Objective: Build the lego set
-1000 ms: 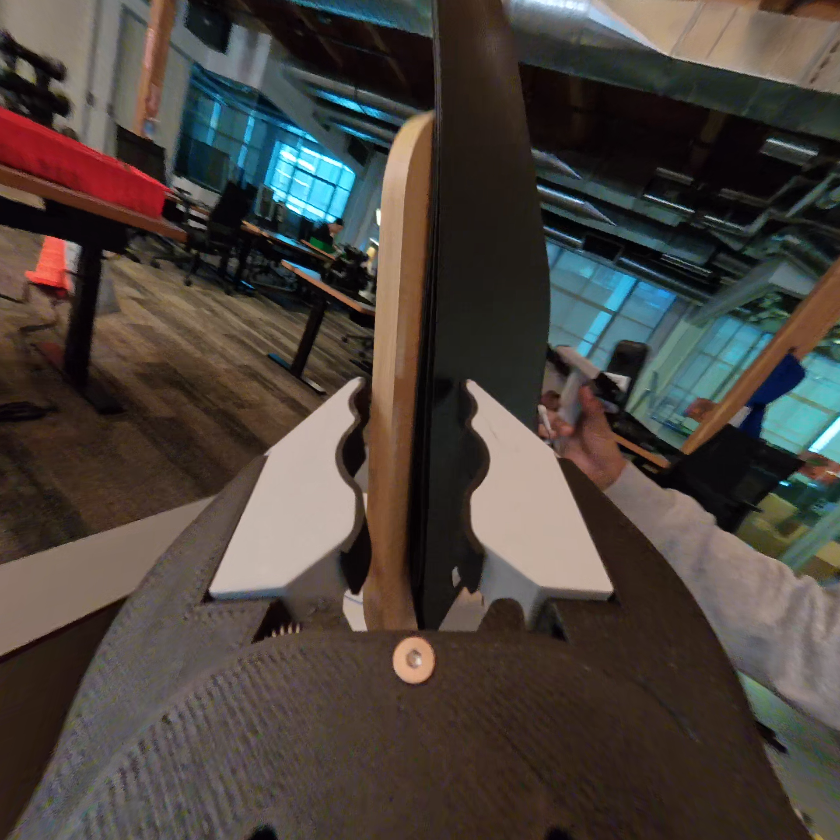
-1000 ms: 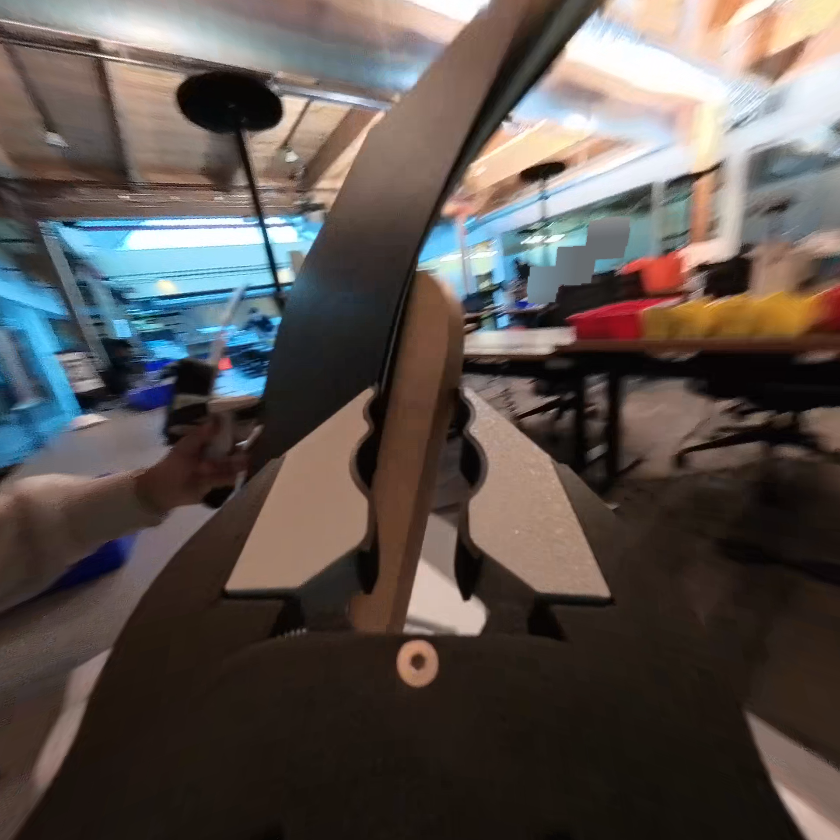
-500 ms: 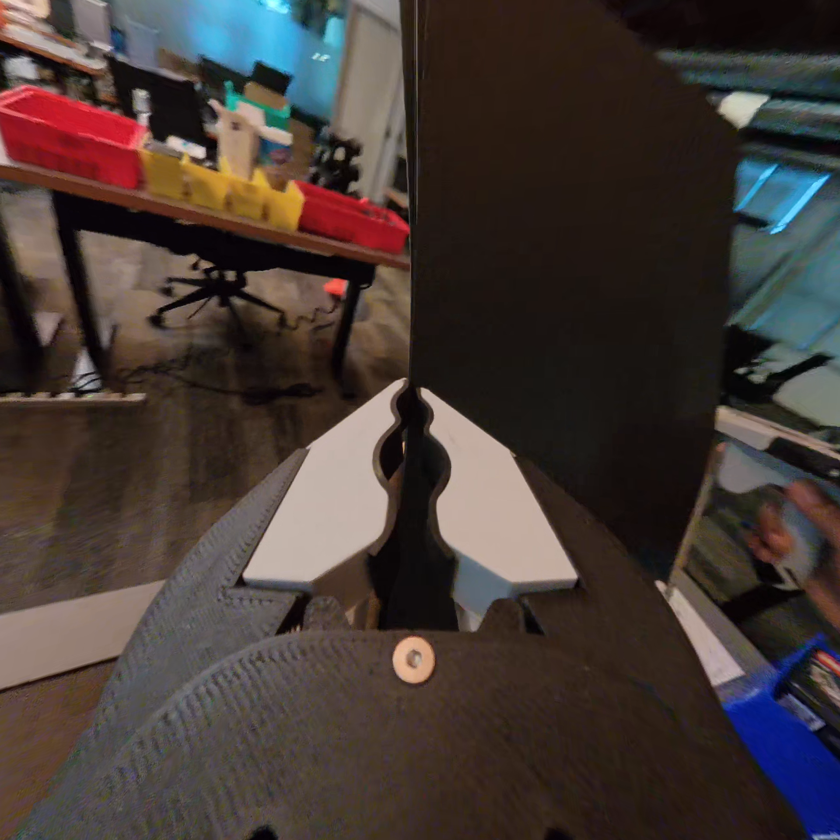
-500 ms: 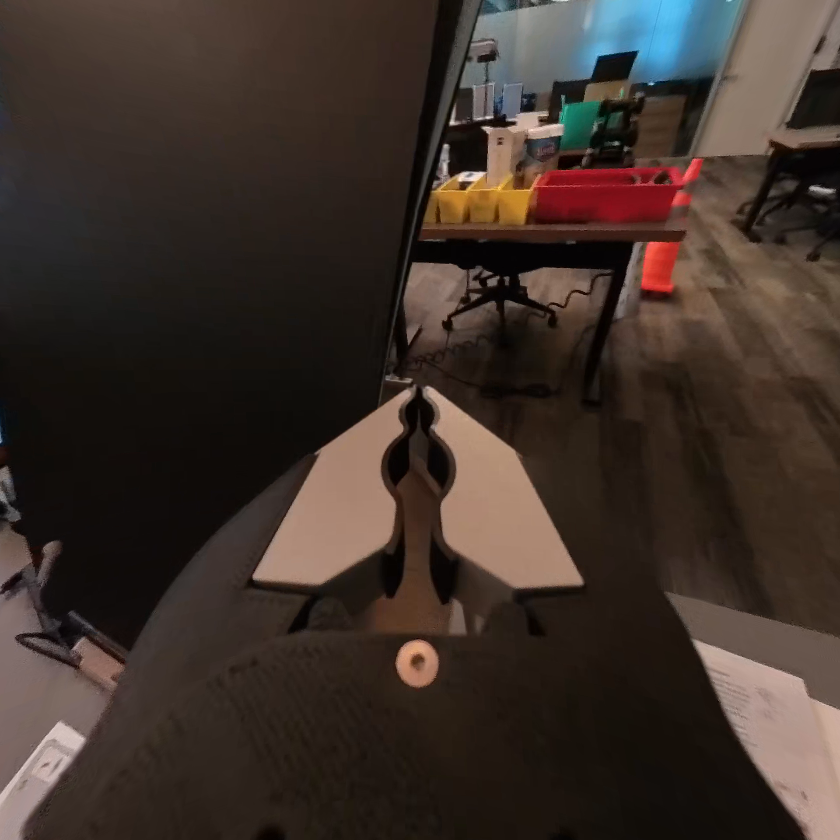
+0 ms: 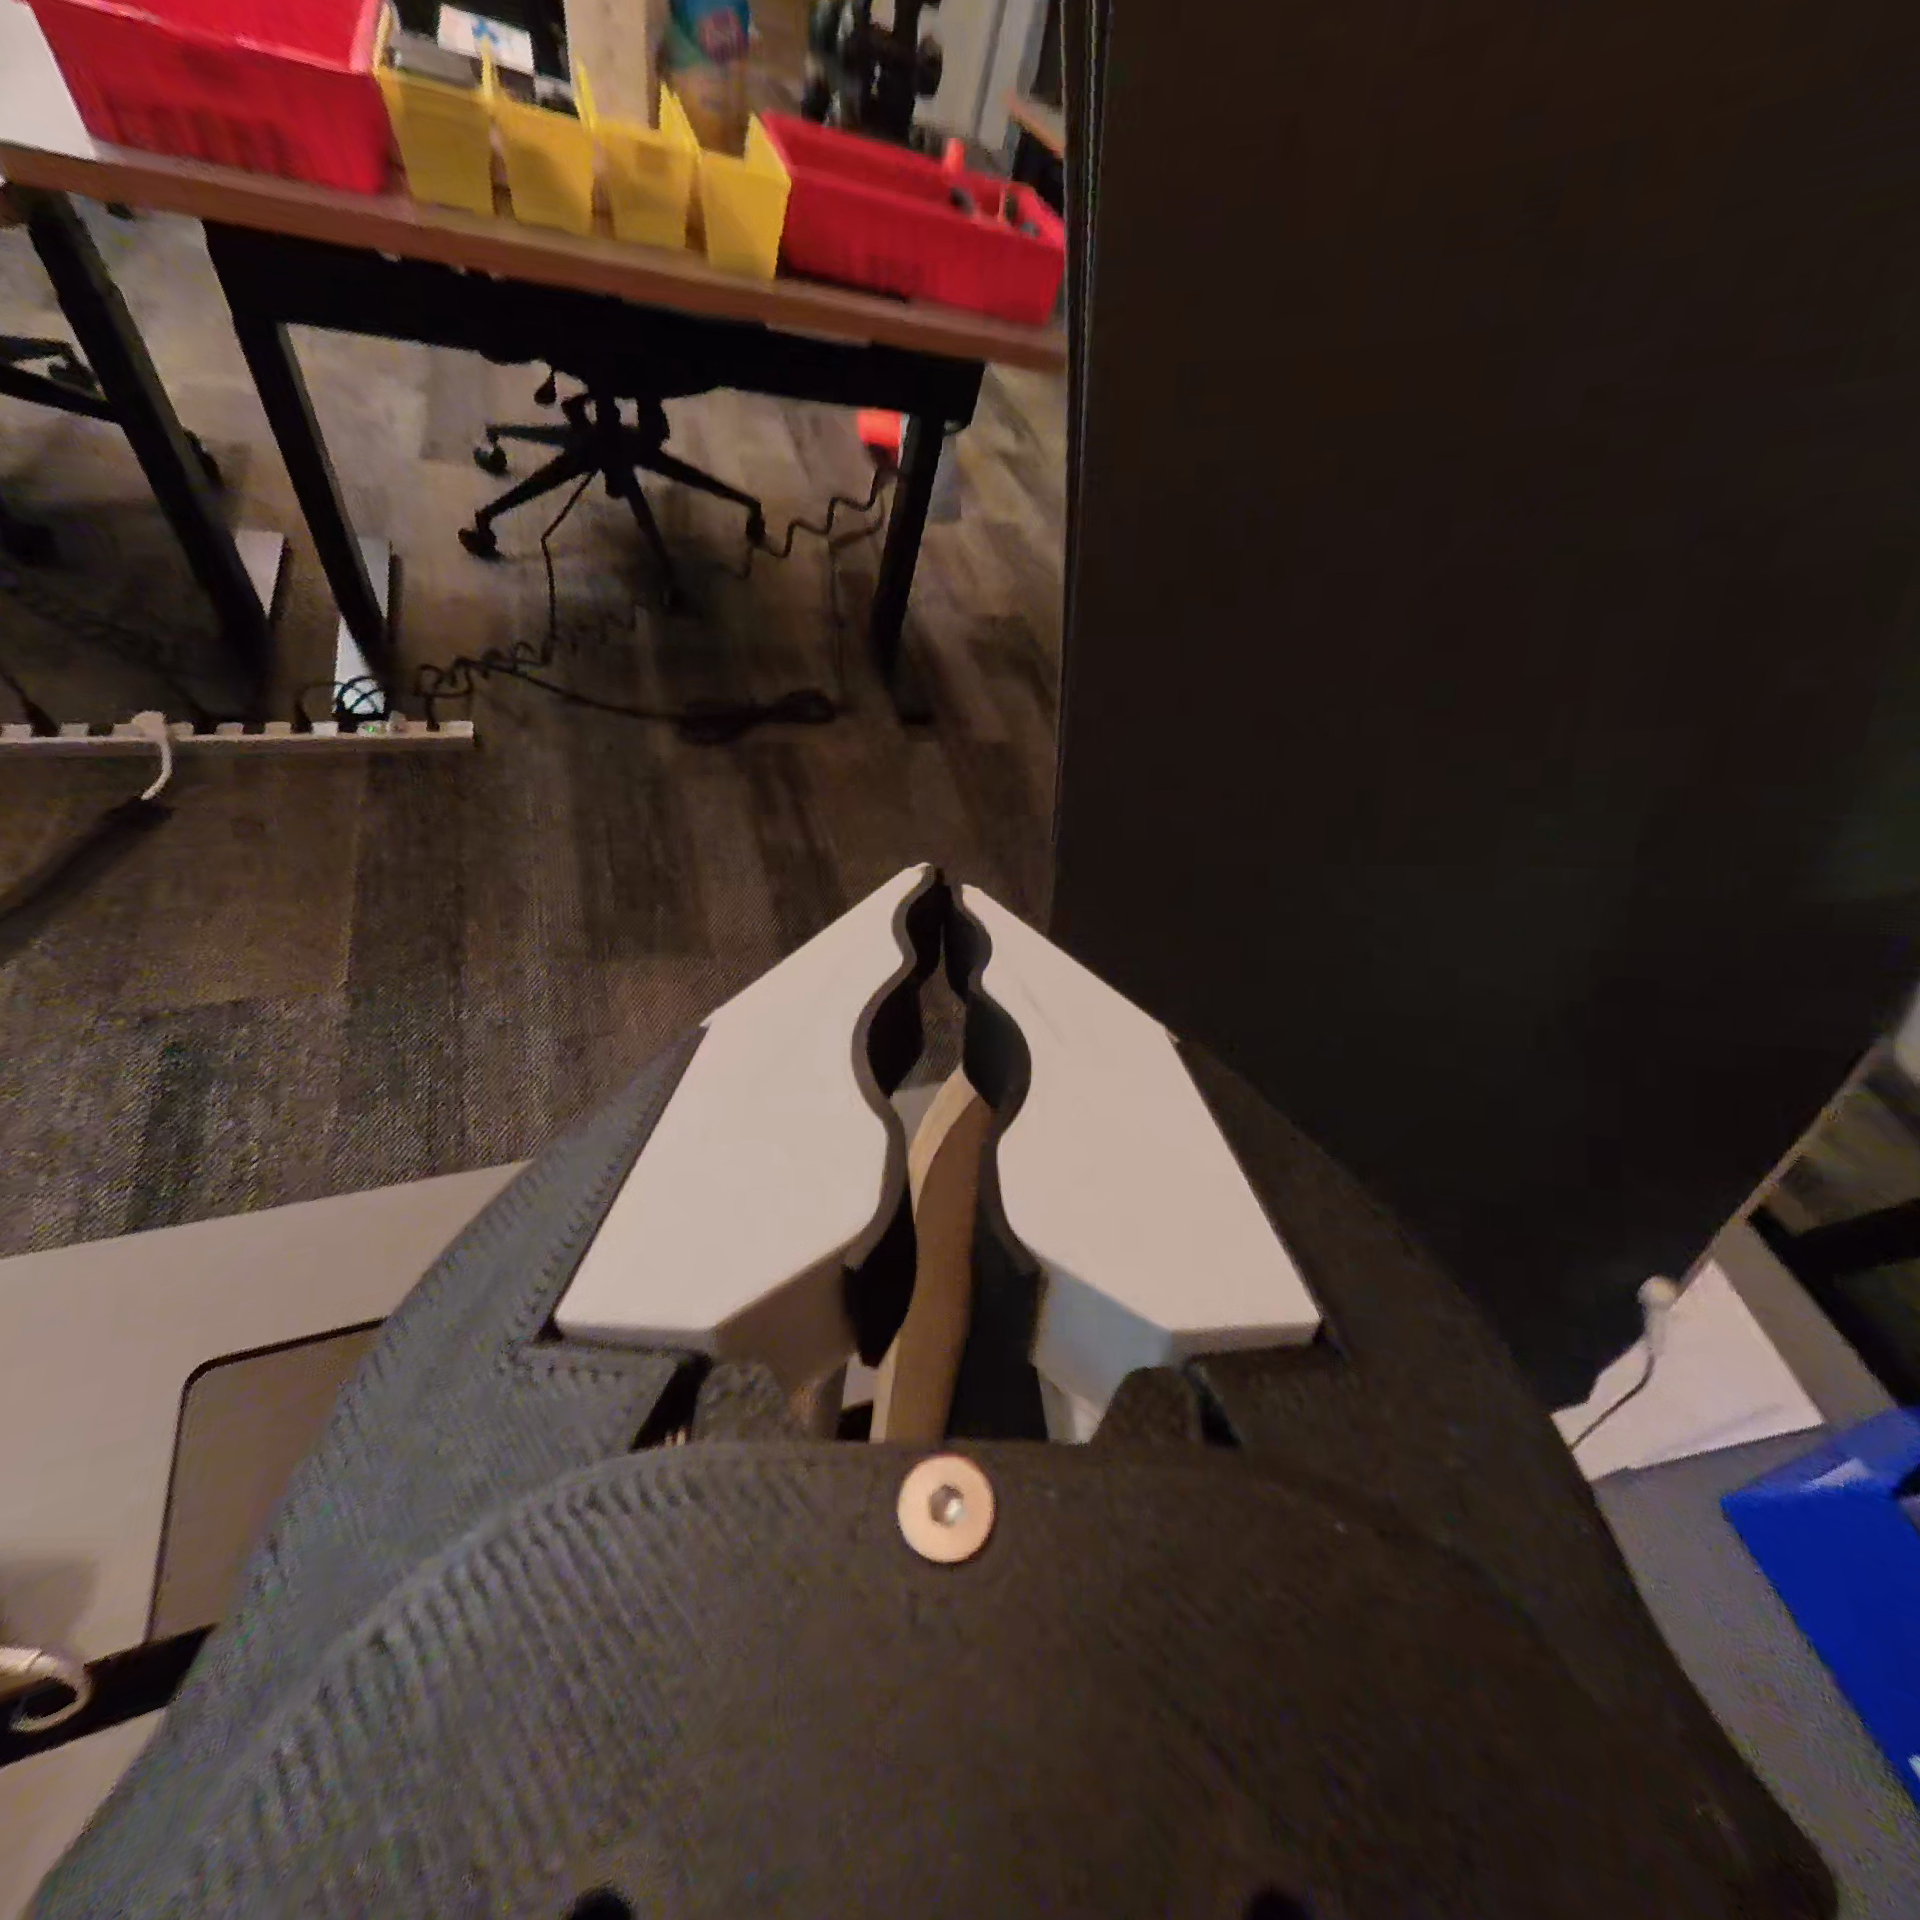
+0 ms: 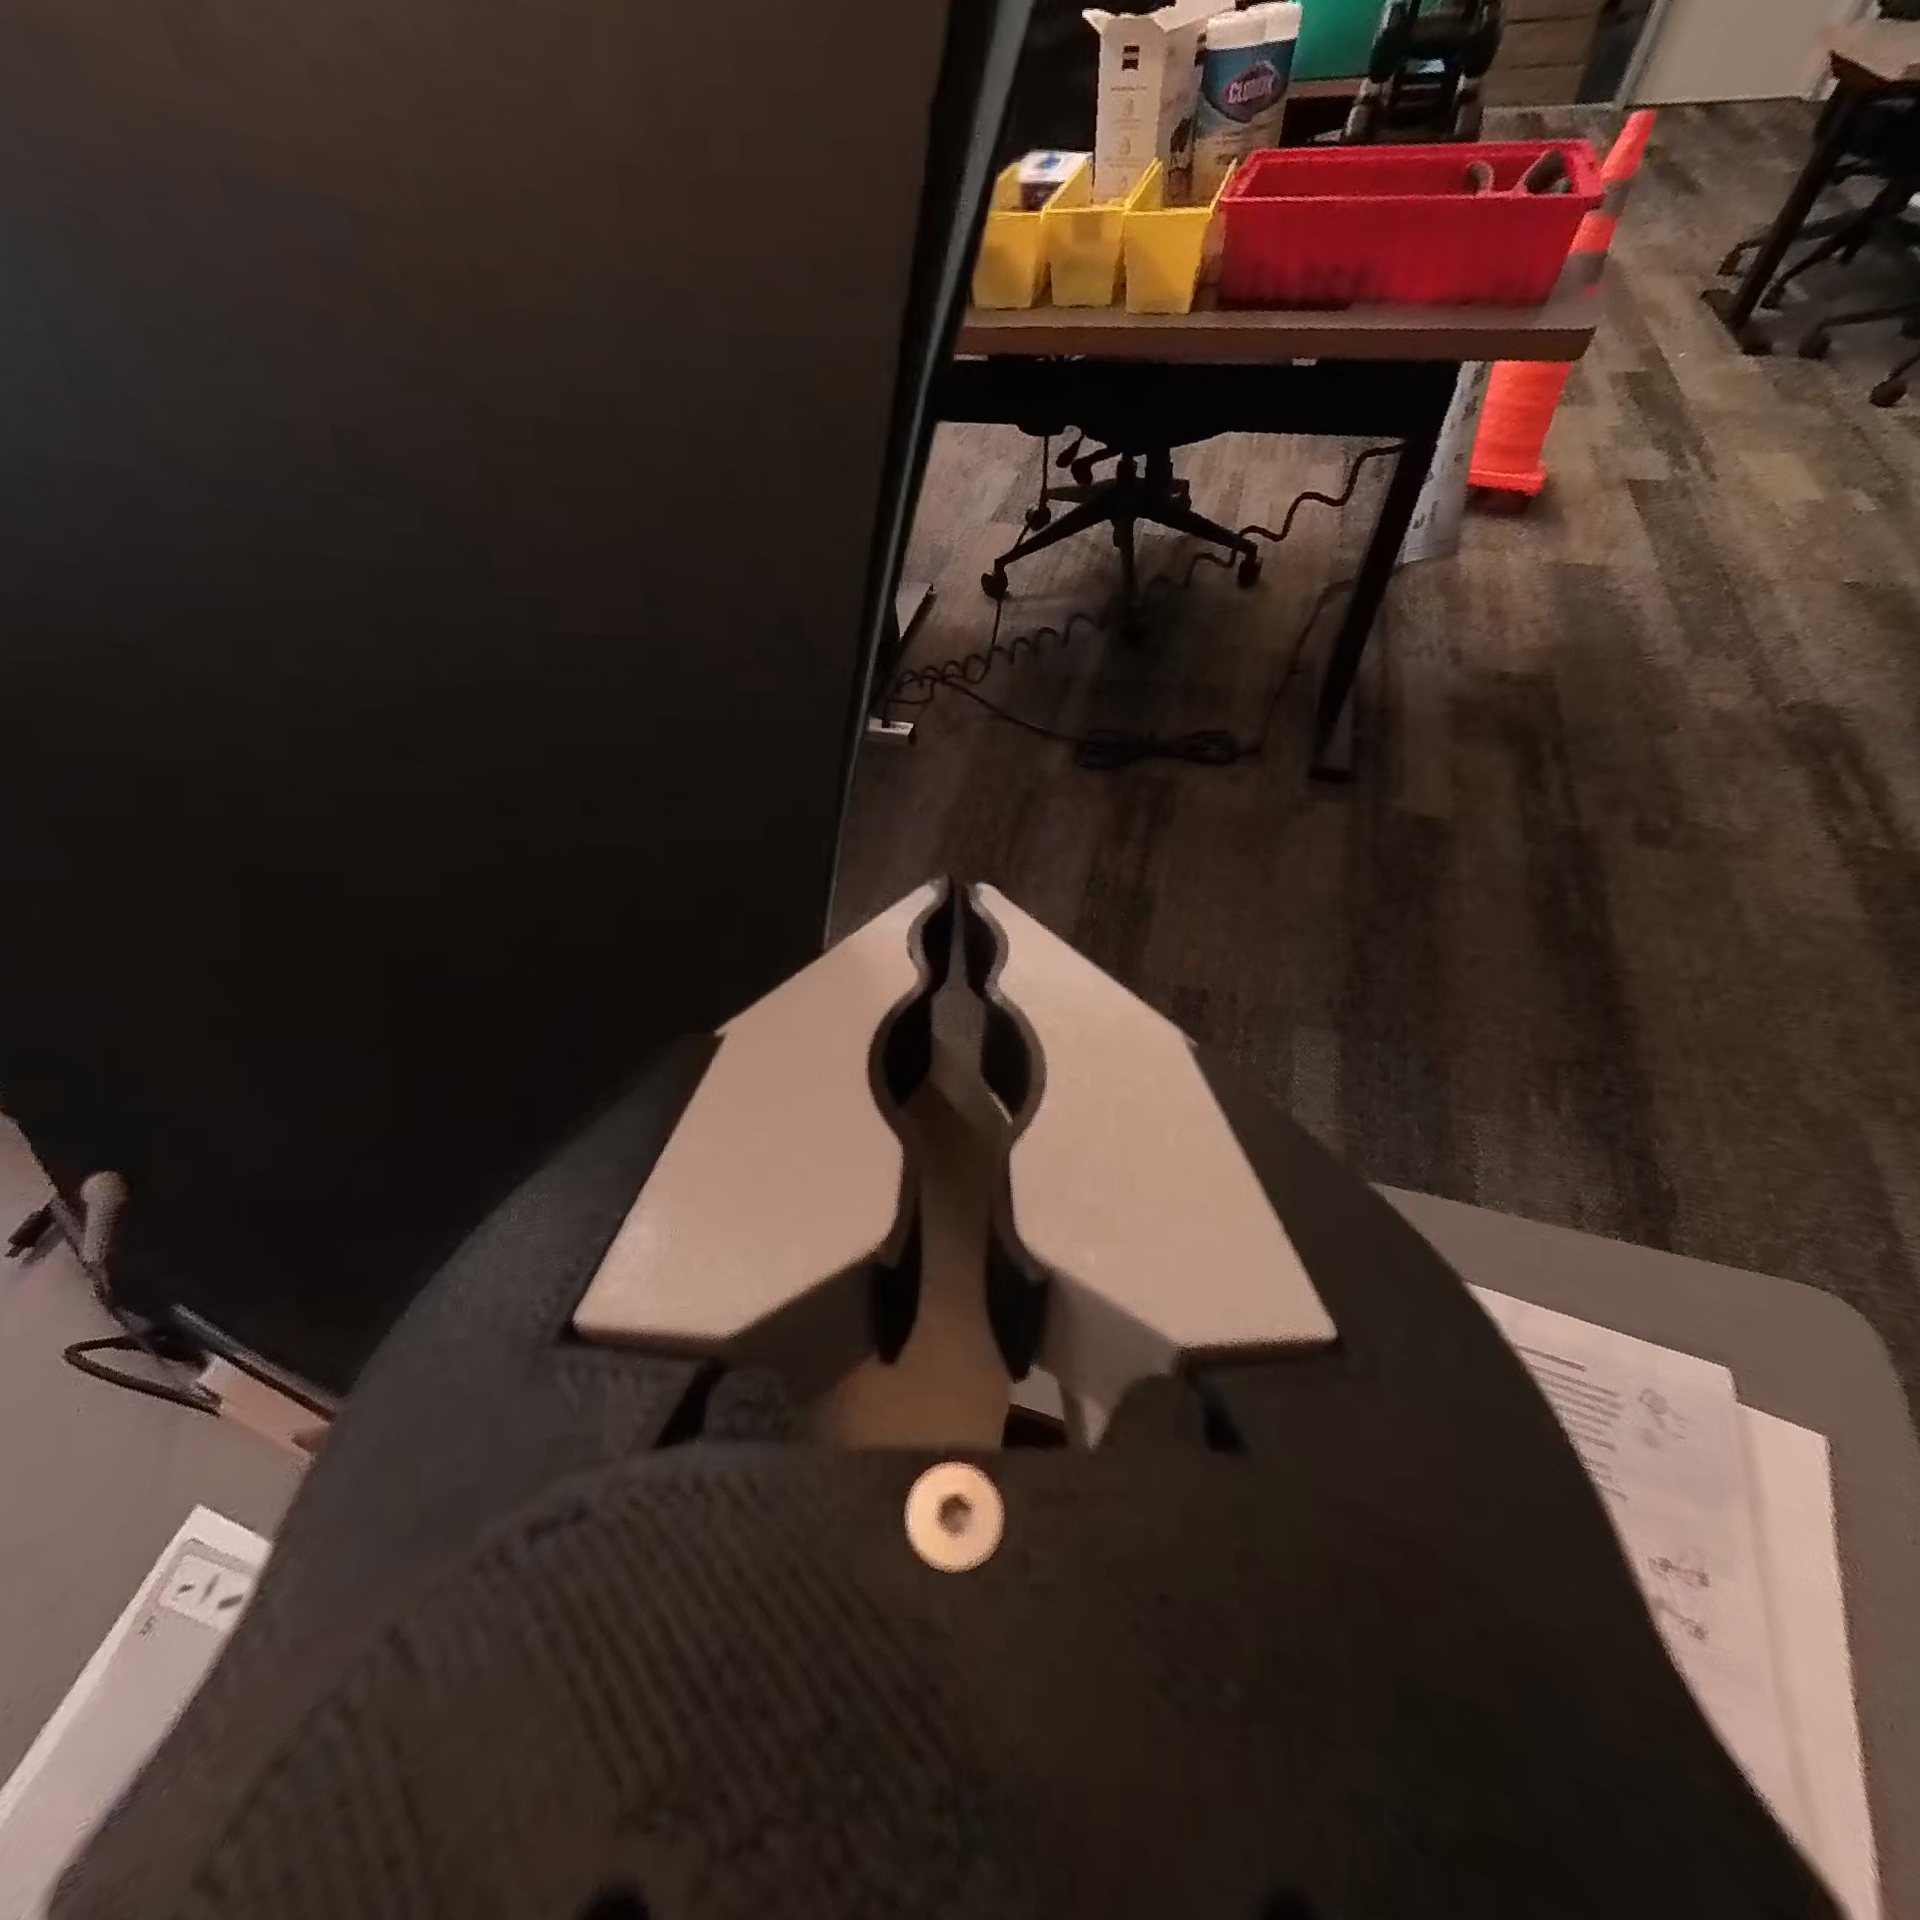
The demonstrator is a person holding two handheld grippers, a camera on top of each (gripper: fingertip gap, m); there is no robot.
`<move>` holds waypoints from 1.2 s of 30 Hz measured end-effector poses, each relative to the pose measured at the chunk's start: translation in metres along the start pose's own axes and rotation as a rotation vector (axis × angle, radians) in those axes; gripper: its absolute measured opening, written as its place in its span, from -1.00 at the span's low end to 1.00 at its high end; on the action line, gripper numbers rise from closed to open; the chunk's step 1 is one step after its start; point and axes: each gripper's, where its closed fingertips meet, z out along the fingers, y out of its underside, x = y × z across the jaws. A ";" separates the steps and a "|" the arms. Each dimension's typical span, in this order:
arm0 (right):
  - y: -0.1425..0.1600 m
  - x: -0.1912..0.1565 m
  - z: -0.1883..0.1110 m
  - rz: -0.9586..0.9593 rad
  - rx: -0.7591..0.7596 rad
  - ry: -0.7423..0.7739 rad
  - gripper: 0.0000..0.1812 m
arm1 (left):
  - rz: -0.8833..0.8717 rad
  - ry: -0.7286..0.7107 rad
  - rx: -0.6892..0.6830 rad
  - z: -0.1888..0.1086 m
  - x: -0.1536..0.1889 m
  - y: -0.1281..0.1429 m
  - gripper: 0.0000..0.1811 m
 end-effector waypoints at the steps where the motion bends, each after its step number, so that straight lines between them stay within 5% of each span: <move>1: 0.000 0.000 0.000 -0.010 -0.007 0.007 -1.00 | 0.005 -0.003 -0.017 0.001 -0.002 0.006 -1.00; 31: 0.007 -0.002 -0.009 -0.015 -0.025 0.013 -1.00 | 0.072 -0.057 0.050 -0.001 -0.003 0.018 -0.94; 36: -0.002 -0.005 -0.015 0.021 0.118 -0.085 -1.00 | 0.044 -0.069 0.066 -0.002 -0.008 0.018 -0.97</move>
